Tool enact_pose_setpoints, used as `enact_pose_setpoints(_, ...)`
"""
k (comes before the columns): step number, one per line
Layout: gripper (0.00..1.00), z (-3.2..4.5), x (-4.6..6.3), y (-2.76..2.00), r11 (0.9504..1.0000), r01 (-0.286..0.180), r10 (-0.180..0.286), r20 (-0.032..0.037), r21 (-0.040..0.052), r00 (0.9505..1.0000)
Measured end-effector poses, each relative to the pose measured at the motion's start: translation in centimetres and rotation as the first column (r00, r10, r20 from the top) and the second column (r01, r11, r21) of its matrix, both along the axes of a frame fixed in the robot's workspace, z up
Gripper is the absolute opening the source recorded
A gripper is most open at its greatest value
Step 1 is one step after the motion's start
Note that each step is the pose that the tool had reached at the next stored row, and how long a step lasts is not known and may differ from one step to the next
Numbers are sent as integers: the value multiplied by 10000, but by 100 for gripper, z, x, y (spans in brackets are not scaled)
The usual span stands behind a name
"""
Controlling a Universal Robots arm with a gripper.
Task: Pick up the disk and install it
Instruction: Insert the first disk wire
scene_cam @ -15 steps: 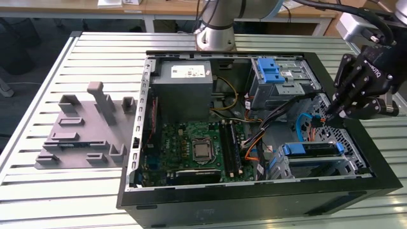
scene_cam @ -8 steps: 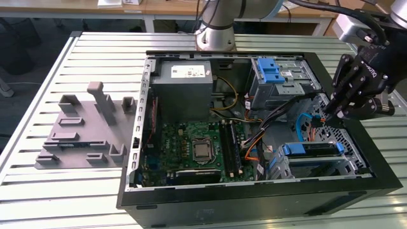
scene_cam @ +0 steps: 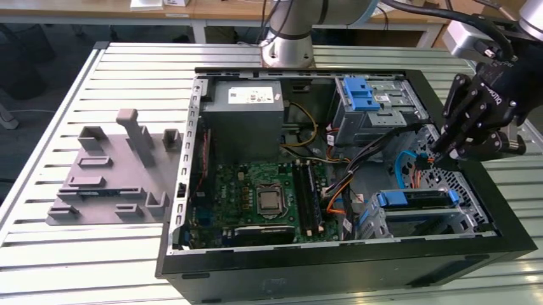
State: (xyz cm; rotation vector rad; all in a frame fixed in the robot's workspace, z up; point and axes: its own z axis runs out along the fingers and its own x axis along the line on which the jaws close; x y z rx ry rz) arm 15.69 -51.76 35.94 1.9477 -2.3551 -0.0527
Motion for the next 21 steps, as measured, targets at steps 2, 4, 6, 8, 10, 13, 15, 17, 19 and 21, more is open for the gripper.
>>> enact_pose_setpoints(2, 31, -12, 0, 0, 9999, 3, -3, 6, -125, 10000)
enact_pose_setpoints(4, 31, -24, 1, 1, 9996, 4, -3, 17, -284, 10000)
enact_pose_setpoints(6, 31, -38, 2, 7, 9994, 3, -3, 17, -349, 10000)
enact_pose_setpoints(8, 31, -48, 5, 30, 9993, 3, -3, 17, -368, 10000)
enact_pose_setpoints(10, 31, -52, 6, 44, 9993, 4, -4, 17, -372, 10000)
enact_pose_setpoints(13, 23, -52, 8, 47, 9993, 4, -3, 17, -382, 10000)
enact_pose_setpoints(15, 17, -51, 7, 45, 9993, -8, 9, 17, -386, 10000)
enact_pose_setpoints(17, 17, -52, -3, 35, 9992, -115, 116, 17, -385, 9999)
enact_pose_setpoints(19, 17, -52, -24, 17, 9990, -208, 209, 17, -384, 9998)
enact_pose_setpoints(21, 17, -52, -44, -5, 9989, -267, 268, 24, -384, 9996)
